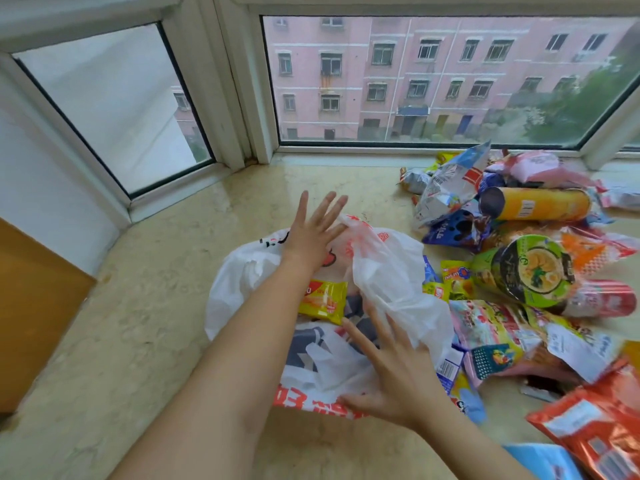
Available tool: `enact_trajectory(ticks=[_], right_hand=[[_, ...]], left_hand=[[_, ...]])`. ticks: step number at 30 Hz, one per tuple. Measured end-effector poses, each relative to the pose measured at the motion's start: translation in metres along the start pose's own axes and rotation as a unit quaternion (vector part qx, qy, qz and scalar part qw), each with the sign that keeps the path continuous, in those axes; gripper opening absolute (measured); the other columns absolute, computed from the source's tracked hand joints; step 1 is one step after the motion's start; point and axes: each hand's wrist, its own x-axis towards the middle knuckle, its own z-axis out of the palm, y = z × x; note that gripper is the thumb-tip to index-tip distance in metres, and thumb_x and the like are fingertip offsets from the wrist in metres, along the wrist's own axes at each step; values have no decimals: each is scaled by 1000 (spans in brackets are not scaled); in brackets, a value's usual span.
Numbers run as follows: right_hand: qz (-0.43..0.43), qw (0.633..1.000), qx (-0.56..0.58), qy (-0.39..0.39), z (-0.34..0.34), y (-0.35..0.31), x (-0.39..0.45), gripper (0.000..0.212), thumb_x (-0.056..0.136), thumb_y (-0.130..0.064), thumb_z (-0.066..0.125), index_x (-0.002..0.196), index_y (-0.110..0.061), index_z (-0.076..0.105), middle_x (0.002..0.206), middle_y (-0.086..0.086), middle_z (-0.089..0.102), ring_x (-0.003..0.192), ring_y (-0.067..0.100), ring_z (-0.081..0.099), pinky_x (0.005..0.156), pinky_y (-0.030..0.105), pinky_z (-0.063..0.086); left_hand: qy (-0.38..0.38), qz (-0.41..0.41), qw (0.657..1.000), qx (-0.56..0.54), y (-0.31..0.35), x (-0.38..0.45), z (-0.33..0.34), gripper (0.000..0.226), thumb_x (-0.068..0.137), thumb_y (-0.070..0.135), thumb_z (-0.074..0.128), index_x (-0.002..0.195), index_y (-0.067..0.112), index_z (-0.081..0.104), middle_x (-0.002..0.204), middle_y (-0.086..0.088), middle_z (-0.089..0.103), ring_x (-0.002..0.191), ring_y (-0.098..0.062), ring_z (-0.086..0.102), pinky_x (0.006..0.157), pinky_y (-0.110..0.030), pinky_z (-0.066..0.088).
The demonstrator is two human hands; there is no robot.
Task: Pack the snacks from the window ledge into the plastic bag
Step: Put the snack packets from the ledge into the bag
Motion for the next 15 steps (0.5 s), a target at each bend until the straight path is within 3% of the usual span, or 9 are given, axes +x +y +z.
enact_trajectory(ticks=[3,5,7,9,11,13,15], right_hand=[[22,1000,16,5,-12,-2,0,99,60,-83,48,146,-39,30,151,4,34,114,27,57,65,42,50],[11,999,24,19,-18,-4,-6,94,61,-77,51,145,-36,35,139,2,48,99,24,62,61,36,48],[-13,999,28,35,-19,-2,-13,92,65,-74,53,145,-33,36,132,2,53,104,24,60,66,37,51],[-30,997,30,66,-17,2,-20,90,68,-73,55,144,-27,40,134,6,54,118,26,52,78,40,52],[-39,995,28,90,-17,5,-26,89,68,-72,57,142,-24,44,131,7,56,121,25,49,80,39,51],[-45,994,40,89,-18,3,-28,90,69,-73,57,145,-27,40,134,5,54,124,25,49,82,39,53],[-45,992,74,93,-20,-1,-23,92,69,-72,58,148,-30,32,145,1,45,134,22,41,91,41,51]], left_hand=[[19,-48,983,-177,13,-17,-15,60,97,42,41,151,30,19,159,-2,-18,146,-27,-17,109,-62,-13],[73,-64,958,-270,27,-41,-22,49,93,42,49,138,25,43,160,-5,6,146,-29,0,110,-64,-3],[114,-47,939,-321,42,-67,-18,51,84,50,56,129,26,54,153,-6,28,142,-30,18,108,-69,8],[28,21,941,-336,52,-92,-8,64,84,65,39,139,33,45,153,-2,31,142,-31,25,107,-70,7],[-98,78,948,-291,52,-110,4,72,86,69,35,150,42,18,160,2,11,145,-35,12,109,-62,-1],[-186,77,935,-292,43,-120,17,84,86,57,53,151,43,0,160,2,-15,145,-40,-8,115,-54,2],[-214,47,933,-285,32,-130,20,87,90,38,58,150,43,-5,159,-1,-20,143,-41,-17,116,-51,4]])
